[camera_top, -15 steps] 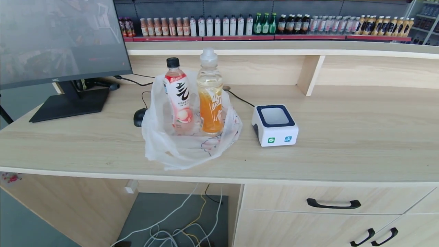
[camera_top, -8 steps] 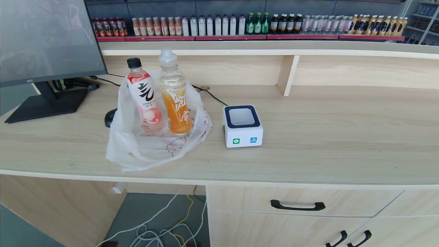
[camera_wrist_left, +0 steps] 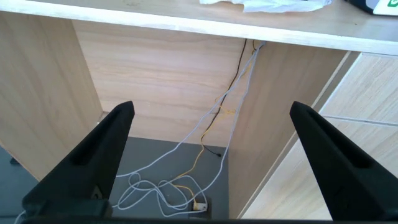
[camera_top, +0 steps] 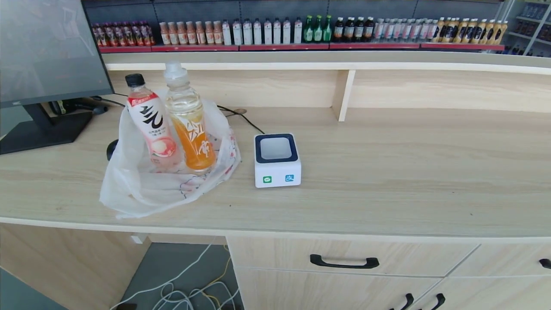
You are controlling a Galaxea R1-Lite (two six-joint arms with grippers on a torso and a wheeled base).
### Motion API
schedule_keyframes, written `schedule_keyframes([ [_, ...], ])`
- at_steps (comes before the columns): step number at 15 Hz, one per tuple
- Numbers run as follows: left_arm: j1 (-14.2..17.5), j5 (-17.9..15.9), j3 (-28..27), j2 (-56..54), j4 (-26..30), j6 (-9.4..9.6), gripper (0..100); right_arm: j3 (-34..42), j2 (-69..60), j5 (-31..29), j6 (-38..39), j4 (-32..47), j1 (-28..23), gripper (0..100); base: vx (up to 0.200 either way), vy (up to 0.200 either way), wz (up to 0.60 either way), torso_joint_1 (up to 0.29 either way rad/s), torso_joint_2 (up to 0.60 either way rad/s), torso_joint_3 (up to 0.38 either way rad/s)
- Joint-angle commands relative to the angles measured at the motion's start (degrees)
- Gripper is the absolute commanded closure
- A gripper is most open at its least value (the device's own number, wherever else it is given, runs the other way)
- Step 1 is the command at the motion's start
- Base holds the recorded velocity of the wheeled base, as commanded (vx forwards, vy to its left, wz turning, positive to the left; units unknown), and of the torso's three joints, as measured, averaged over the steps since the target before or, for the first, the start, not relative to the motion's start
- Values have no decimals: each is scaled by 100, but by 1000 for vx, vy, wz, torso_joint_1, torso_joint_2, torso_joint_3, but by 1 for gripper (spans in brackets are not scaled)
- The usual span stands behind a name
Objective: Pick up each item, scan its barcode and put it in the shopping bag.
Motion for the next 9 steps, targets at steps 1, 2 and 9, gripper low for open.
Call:
schedule_keyframes([
  [1, -2, 9, 0, -2, 2, -2, 0, -1, 2, 2, -2, -2, -8, 0, 0, 0, 0, 0, 0, 0],
  [2, -2, 0, 0, -2, 2, -2, 0, -1, 2, 2, 6, -2, -8, 0, 0, 0, 0, 0, 0, 0],
  [9, -2, 0, 0, -2, 2, -11, 0, 7, 2, -7, 50, -2, -8, 0, 0, 0, 0, 0, 0, 0],
])
